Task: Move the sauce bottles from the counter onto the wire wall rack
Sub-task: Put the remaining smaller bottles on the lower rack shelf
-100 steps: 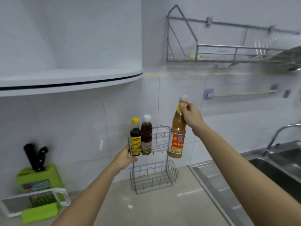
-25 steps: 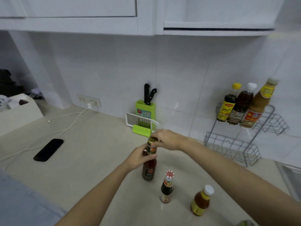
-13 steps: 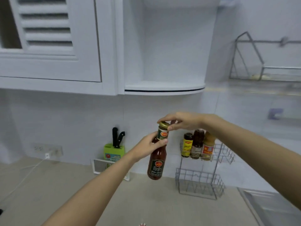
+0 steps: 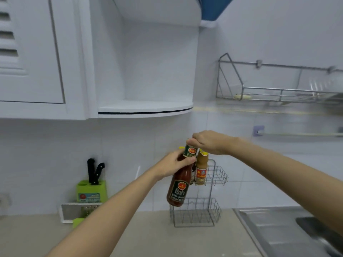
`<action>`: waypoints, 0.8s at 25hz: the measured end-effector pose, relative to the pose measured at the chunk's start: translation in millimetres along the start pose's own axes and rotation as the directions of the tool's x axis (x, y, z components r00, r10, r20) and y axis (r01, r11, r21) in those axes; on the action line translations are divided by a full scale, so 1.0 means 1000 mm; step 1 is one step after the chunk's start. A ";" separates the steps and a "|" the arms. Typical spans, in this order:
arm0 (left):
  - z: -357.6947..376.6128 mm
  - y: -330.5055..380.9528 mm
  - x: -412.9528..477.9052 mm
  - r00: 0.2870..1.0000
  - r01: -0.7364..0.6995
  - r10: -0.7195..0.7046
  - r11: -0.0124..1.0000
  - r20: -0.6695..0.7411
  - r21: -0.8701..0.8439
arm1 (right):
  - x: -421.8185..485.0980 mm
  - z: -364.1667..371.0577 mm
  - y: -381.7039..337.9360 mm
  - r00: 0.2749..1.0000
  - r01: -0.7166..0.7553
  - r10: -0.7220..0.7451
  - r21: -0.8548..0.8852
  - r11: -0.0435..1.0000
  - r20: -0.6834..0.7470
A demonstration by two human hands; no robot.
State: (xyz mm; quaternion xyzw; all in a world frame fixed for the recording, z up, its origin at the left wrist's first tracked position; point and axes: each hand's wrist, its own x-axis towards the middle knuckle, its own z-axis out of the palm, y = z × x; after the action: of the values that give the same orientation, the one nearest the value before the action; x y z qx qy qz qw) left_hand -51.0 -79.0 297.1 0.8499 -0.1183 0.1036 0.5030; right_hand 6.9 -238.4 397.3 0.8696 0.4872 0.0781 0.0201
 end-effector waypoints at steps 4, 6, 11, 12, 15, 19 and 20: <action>0.014 0.000 0.005 1.000 -0.007 0.008 1.000 0.018 -0.022 | -0.001 0.015 0.000 0.980 -0.196 0.197 -0.115 0.974 -0.011; 0.015 -0.003 0.005 1.000 -0.010 0.010 0.999 0.011 -0.046 | 0.003 0.023 0.005 0.975 -0.221 0.218 -0.105 0.970 -0.045; 0.007 -0.006 0.006 0.998 0.012 -0.008 0.998 0.064 -0.069 | 0.006 0.024 0.017 0.981 0.075 -0.100 -0.147 0.986 -0.168; 0.008 -0.005 0.006 0.998 0.009 -0.005 0.998 0.065 -0.069 | 0.007 0.025 0.017 0.971 0.111 -0.152 -0.215 0.970 -0.183; 0.015 -0.002 0.008 1.000 0.002 -0.001 0.998 0.021 -0.066 | 0.016 0.025 0.015 0.961 0.023 -0.121 -0.367 0.930 -0.248; 0.019 -0.008 0.018 0.996 0.012 -0.006 0.997 -0.088 0.070 | 0.029 0.031 0.009 0.988 -0.075 -0.033 -0.646 0.760 -0.154; 0.021 -0.013 0.021 0.995 0.004 0.009 0.991 -0.097 0.137 | 0.030 0.034 0.009 0.993 -0.086 0.016 -0.655 0.751 -0.113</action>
State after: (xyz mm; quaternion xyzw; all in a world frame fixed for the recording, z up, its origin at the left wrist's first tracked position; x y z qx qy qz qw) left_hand -26.1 -93.8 282.6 0.8762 -0.0872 0.1533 0.4485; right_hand 35.0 -216.0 367.8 0.8148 0.4049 0.2887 0.2981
